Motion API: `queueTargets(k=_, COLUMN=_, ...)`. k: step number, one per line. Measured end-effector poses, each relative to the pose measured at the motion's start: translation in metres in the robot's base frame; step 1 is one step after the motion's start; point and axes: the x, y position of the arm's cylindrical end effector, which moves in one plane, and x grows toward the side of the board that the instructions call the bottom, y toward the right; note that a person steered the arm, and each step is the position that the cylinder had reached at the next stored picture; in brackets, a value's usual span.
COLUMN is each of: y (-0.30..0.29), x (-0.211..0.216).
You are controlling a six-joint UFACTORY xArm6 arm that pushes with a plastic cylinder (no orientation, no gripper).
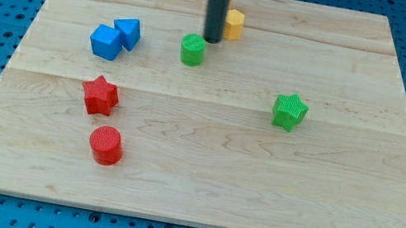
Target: Push the hexagon into the heart
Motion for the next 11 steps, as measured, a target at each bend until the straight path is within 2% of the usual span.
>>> queueTargets(k=1, y=-0.037, x=0.023)
queueTargets(k=2, y=0.083, x=0.039)
queueTargets(k=3, y=0.129, x=0.091)
queueTargets(k=4, y=0.135, x=0.124)
queueTargets(k=5, y=0.110, x=0.066)
queueTargets(k=7, y=0.094, x=-0.005)
queueTargets(k=8, y=0.058, x=-0.007)
queueTargets(k=9, y=0.058, x=-0.023)
queueTargets(k=11, y=0.150, x=-0.023)
